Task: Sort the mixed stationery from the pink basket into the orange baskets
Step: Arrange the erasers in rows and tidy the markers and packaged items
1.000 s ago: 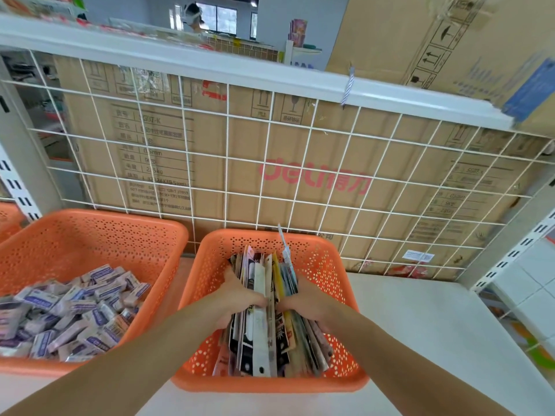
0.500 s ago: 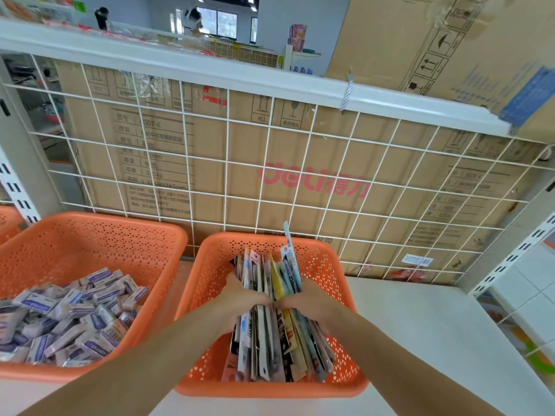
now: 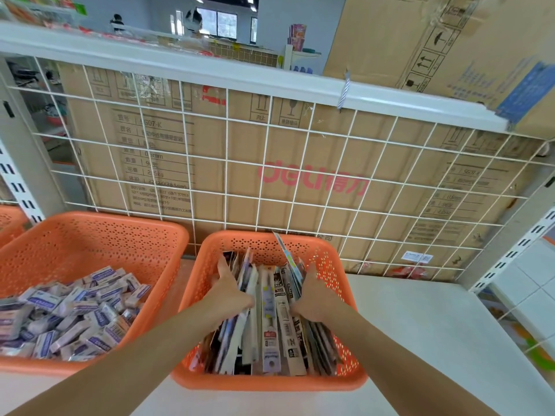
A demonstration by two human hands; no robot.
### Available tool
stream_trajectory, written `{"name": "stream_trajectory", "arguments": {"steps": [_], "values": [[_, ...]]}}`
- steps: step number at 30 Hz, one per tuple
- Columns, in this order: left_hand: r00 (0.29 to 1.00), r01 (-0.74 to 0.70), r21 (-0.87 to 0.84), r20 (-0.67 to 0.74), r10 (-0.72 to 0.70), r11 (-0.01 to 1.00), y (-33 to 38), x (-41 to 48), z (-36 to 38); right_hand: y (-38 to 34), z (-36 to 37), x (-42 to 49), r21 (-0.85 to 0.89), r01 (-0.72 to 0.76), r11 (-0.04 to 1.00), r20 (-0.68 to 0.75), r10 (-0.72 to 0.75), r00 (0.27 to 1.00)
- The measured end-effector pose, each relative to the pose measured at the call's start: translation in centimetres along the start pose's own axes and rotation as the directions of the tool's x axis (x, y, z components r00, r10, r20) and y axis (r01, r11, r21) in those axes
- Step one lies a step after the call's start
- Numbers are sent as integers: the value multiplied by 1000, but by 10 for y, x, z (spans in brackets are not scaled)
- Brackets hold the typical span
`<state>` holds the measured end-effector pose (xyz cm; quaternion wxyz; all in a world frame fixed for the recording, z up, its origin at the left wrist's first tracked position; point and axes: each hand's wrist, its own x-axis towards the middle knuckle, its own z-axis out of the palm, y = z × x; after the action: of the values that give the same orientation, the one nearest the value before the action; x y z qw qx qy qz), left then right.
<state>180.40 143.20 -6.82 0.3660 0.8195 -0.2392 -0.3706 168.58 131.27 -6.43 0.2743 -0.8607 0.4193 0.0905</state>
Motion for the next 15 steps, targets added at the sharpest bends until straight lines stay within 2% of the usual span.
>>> {"name": "stream_trajectory", "arguments": {"steps": [3, 5, 8, 10, 12, 15], "values": [[999, 6, 29, -49, -5, 1000, 2, -1, 11, -6, 0, -5, 211, -25, 977, 119, -1, 993], [998, 31, 49, -55, -28, 998, 0, 5, 24, -11, 5, -4, 268, -57, 962, 162, 13, 987], [995, 55, 146, -85, -43, 988, -1, 13, 38, -16, 15, 2, 296, -53, 954, 106, 22, 994], [997, 25, 316, -79, 0, 949, -1, 14, 35, -15, 17, 5, 242, 11, 970, 29, -19, 999], [996, -74, 476, -6, 87, 876, -4, 9, 23, -9, 12, 6, 197, 59, 979, 20, -64, 998], [966, -254, 637, 210, 153, 728, -12, 2, 7, 1, 9, 3, 127, 44, 991, 113, -58, 992]]}}
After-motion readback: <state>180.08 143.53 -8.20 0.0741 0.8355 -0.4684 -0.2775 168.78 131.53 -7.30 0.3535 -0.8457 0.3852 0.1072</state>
